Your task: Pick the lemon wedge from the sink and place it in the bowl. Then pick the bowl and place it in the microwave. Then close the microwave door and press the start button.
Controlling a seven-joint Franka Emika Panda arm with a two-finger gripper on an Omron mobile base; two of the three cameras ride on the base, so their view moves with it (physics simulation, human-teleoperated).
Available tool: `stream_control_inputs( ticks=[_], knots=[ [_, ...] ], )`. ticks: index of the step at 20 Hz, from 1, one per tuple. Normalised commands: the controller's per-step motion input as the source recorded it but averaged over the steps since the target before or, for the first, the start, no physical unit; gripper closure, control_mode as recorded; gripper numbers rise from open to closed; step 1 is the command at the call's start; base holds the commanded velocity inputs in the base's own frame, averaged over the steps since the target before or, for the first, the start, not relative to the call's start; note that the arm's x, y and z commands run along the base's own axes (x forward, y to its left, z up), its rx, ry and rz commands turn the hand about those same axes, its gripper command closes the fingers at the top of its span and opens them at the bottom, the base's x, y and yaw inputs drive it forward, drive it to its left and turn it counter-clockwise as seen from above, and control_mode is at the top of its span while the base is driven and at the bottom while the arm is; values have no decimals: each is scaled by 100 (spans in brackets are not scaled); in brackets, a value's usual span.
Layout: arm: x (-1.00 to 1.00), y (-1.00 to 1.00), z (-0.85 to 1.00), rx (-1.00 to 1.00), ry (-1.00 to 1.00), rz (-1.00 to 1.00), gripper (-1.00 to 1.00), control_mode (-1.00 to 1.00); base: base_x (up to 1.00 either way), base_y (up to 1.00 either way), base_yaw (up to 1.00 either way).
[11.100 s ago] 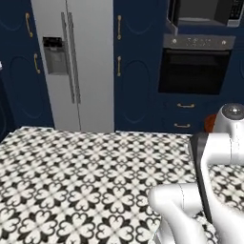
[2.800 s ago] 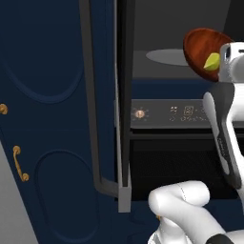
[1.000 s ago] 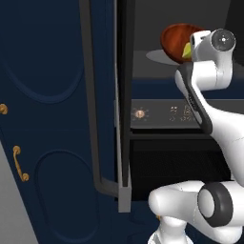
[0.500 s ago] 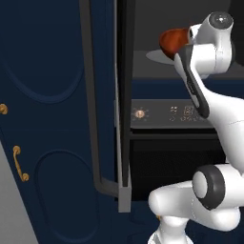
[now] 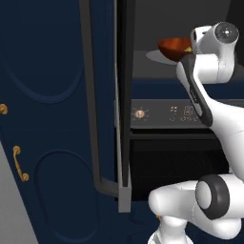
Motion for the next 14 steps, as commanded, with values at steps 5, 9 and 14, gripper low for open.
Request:
stream_control_inputs(
  ticks=[5, 9, 14],
  knots=[
    [-34, -2, 26, 0, -19, 0, -100, -100, 0, 0, 0],
    [-90, -1, 54, 0, -2, 0, -100, -100, 0, 0, 0],
    [-44, -1, 5, -5, -2, 0, -100, -100, 0, 0, 0]
  ],
)
